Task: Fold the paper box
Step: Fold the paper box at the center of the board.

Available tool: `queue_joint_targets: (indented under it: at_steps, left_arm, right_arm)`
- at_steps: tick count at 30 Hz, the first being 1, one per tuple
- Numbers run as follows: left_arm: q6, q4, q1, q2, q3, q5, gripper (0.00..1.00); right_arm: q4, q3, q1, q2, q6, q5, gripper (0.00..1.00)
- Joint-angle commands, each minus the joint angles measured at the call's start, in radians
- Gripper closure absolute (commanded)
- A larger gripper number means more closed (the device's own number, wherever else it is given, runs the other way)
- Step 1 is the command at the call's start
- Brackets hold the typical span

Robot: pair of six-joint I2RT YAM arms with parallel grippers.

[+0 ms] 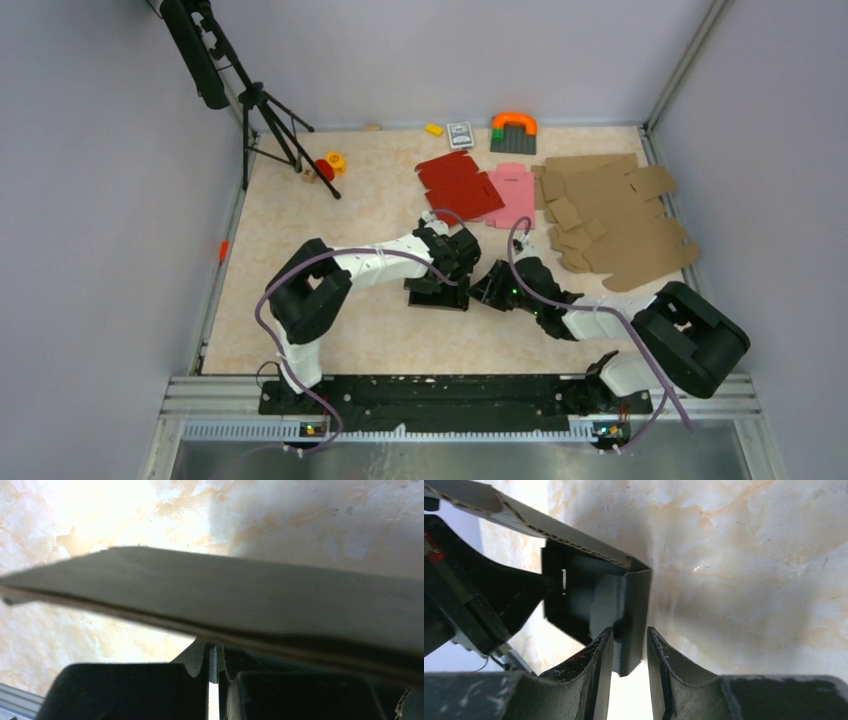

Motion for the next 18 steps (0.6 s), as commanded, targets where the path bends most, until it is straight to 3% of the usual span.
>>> queue_joint_targets:
  at_steps: [1, 5, 10, 18]
  left_arm:
    - [-0.025, 0.066, -0.007, -0.034, 0.032, 0.018, 1.0]
    - [-0.024, 0.068, -0.007, -0.034, 0.035, 0.023, 1.0]
    - [-0.024, 0.067, -0.007, -0.038, 0.035, 0.022, 1.0]
    - [-0.023, 0.08, -0.008, -0.038, 0.037, 0.043, 1.0]
  right_arm:
    - [0.15, -0.004, -0.018, -0.014, 0.043, -0.077, 0.69]
    - [0.214, -0.017, -0.017, 0.011, 0.064, -0.093, 0.69]
    - [0.127, 0.018, -0.017, 0.029, 0.039, -0.076, 0.71]
    - [-0.238, 0.218, 0.046, 0.07, -0.062, 0.073, 0.7]
